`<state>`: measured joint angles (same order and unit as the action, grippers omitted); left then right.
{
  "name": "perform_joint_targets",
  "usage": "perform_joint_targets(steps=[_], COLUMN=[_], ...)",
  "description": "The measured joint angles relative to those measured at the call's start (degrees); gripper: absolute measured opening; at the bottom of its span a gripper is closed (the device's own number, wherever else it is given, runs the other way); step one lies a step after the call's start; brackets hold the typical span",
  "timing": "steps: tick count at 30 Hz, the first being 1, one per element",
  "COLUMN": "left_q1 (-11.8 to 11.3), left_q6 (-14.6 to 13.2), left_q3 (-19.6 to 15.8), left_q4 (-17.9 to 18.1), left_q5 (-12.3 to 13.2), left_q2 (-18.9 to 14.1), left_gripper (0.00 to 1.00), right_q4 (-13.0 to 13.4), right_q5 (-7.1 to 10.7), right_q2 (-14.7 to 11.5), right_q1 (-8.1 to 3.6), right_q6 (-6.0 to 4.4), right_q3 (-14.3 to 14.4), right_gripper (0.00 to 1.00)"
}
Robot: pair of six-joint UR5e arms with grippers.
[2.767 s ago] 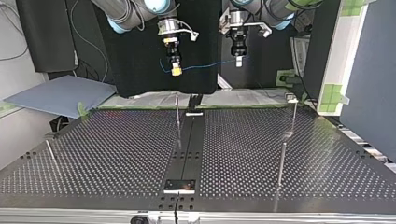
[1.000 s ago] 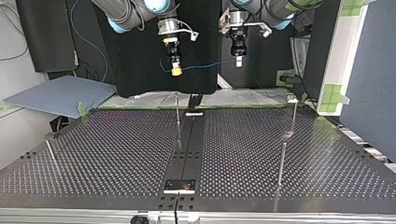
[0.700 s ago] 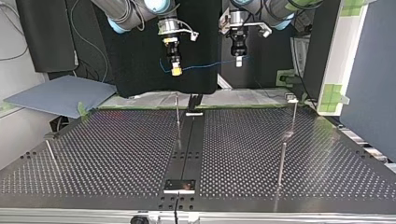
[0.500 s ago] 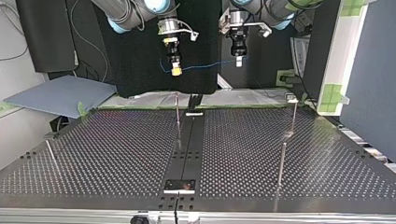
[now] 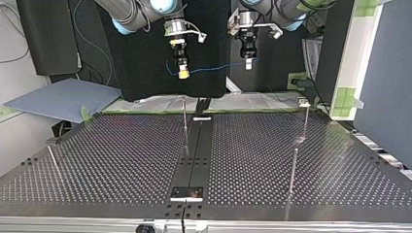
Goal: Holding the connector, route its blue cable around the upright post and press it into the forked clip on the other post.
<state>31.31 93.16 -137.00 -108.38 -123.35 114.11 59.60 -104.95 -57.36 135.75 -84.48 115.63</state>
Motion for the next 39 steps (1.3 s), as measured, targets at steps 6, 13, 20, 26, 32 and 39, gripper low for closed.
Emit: perform_joint_targets(steps=[6,13,20,26,32,39], left_q1=[0.3,0.59,0.61,0.61,0.61,0.61], left_q6=[0.11,0.17,0.17,0.18,0.17,0.17], left_q3=[-0.48,-1.61,-1.65,-1.67,-1.67,-1.67], left_q4=[0.12,0.17,0.18,0.18,0.17,0.17], left_q5=[0.34,0.68,0.7,0.7,0.7,0.7], left_q2=[0.26,0.5,0.53,0.53,0.53,0.53], left_gripper=[0.0,0.0,0.0,0.0,0.0,0.0], right_q4=[0.03,0.08,0.08,0.08,-0.61,-3.92], right_q5=[0.02,0.0,0.0,0.0,-0.7,-4.03], right_q2=[0.01,0.0,0.0,0.0,0.7,4.02], right_q1=[0.04,0.08,0.09,0.09,0.32,0.43], right_q6=[0.0,0.0,0.0,0.0,0.63,1.28], right_q3=[0.0,0.0,0.0,0.0,-0.7,-4.01], right_gripper=[0.0,0.0,0.0,0.0,0.0,0.0])
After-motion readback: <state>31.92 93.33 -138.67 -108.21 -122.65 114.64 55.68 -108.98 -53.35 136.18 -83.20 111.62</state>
